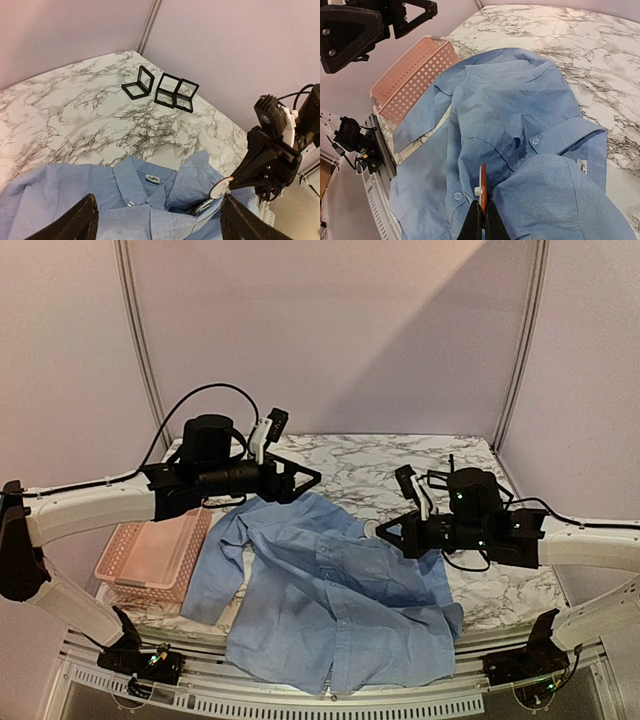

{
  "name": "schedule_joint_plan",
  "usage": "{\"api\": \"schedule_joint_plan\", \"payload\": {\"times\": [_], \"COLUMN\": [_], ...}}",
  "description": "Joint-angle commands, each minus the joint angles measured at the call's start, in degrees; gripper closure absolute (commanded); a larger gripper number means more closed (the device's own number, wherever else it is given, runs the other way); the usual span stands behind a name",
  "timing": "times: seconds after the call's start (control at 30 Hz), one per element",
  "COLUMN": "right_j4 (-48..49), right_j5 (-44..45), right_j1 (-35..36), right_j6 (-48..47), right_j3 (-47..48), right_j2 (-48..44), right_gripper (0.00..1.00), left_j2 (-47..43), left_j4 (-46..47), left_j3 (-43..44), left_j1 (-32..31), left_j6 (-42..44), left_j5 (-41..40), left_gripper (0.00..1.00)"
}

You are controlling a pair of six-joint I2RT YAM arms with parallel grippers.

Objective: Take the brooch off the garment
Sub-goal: Remove the brooch from the flattened clothing.

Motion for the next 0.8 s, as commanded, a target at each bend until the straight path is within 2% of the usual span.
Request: {"api": "schedule_joint_plan", "payload": {"times": [0.0, 0.23, 0.77], "right_j4": [-7.99, -16.65, -27.06], "right_j5": [5.91, 13.05, 22.87], "right_j1": [1.28, 3.01, 5.29], "right_j6": [-3.29, -5.48, -7.89], "right_j3": [3.32, 6.83, 11.57], "right_j2": [1.63, 4.63, 7.25], "right_gripper": [1.00, 1.00, 1.00], "left_j2": [0.59, 0.68, 1.12], "left_j4": [-0.25, -0.25, -0.34], "left_j3": [-0.18, -0.10, 0.08], "left_j1": [0.76, 1.20, 1.56], "left_j6": [-0.86, -1.16, -1.61], "left_j5": [-1.31, -1.33, -0.69], "left_gripper": [0.16, 0.16, 0.15]}}
